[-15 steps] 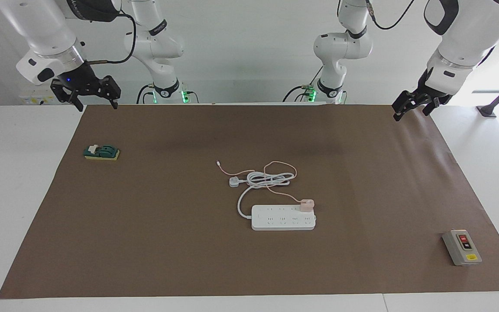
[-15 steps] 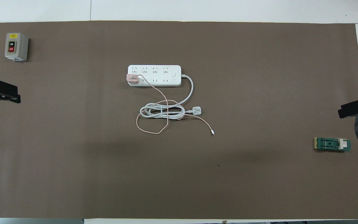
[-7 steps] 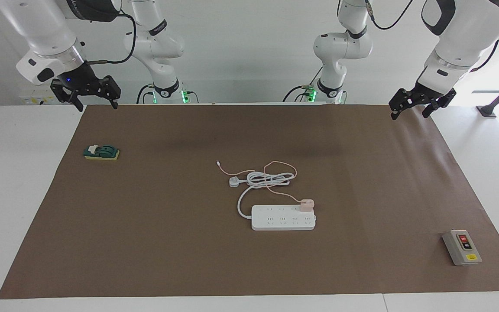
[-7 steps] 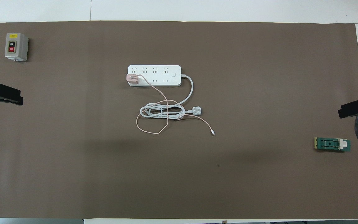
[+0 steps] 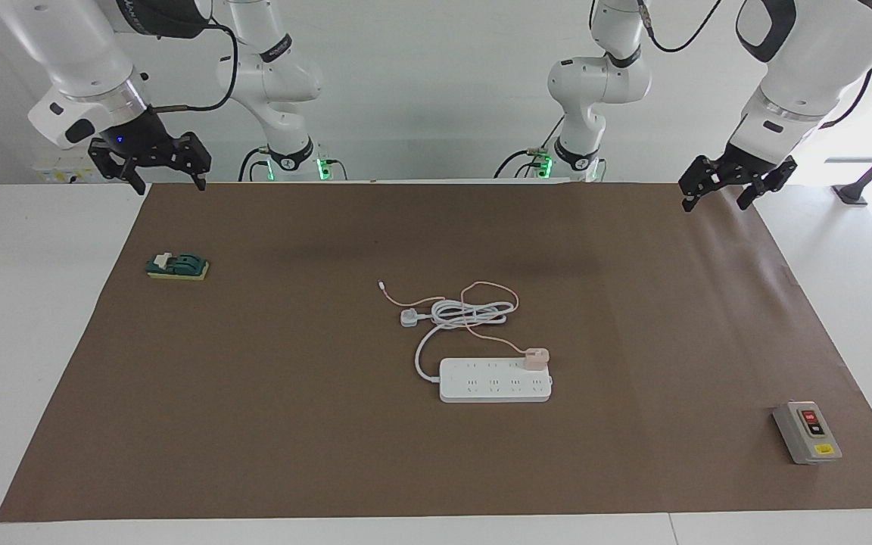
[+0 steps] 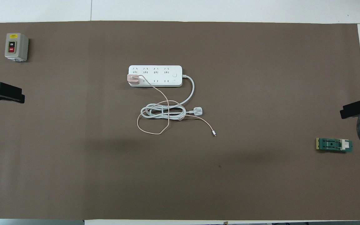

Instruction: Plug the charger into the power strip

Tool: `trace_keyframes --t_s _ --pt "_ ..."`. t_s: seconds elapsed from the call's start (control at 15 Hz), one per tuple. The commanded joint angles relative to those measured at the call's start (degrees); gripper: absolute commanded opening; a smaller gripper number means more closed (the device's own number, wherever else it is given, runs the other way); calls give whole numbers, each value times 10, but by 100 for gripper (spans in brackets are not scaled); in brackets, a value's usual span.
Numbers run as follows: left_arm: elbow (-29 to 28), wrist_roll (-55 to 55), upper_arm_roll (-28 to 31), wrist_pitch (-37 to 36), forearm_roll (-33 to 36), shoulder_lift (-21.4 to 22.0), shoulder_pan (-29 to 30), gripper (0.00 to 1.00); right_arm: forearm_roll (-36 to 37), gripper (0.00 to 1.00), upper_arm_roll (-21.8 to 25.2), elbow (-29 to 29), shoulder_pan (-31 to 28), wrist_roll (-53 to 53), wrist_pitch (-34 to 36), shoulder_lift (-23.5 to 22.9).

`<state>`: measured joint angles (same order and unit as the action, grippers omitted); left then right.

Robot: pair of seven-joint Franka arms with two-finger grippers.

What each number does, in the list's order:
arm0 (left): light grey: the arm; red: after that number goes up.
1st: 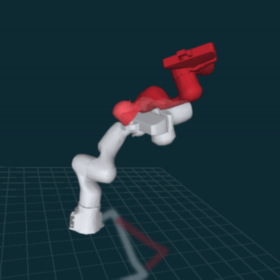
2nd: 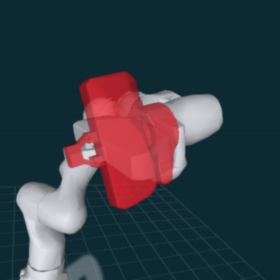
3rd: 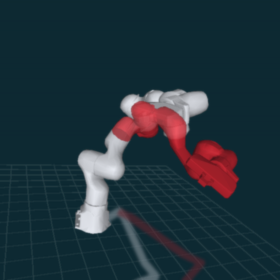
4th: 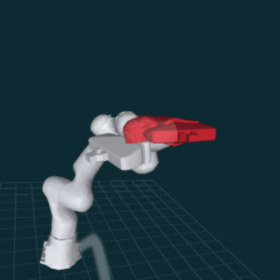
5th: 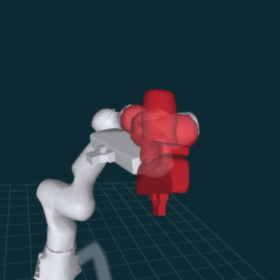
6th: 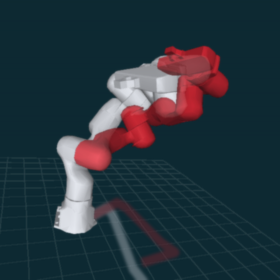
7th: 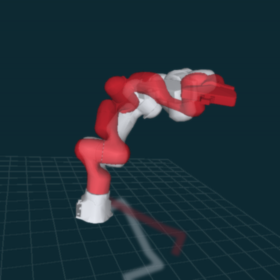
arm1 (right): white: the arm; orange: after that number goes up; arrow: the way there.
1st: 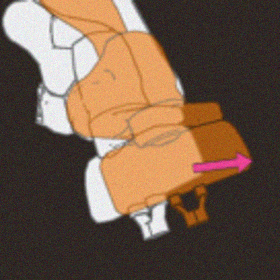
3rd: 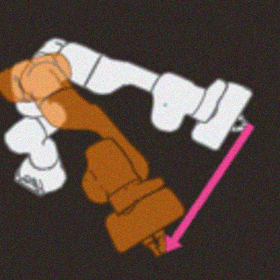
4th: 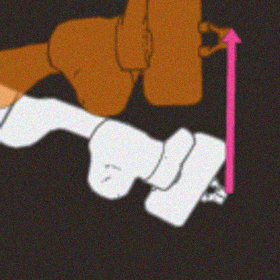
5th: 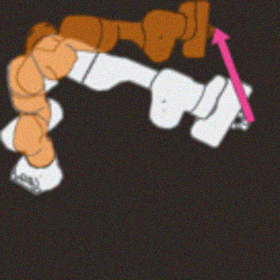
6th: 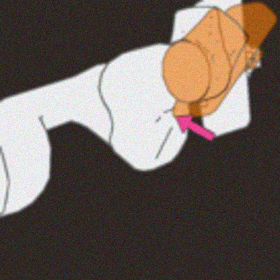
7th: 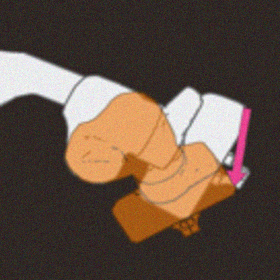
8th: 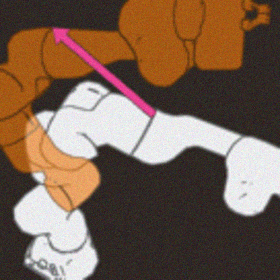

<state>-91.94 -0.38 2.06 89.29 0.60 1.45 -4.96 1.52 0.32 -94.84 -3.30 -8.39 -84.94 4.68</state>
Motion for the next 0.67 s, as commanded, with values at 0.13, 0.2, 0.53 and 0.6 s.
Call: trace_keyframes --t_s 0.13,0.2,0.53,0.6 --pt "-17 -6 2 19 -10 18 3 100 9 100 0 -5 -3 -11 8 9" --pt "-17 -5 2 23 -10 17 3 100 9 100 0 -5 -3 -11 8 9" --pt "-19 -4 2 23 -10 16 3 100 9 100 0 -5 -2 -11 8 9" --pt "-20 -4 2 22 -10 16 3 100 9 100 0 -5 -3 -11 8 9"
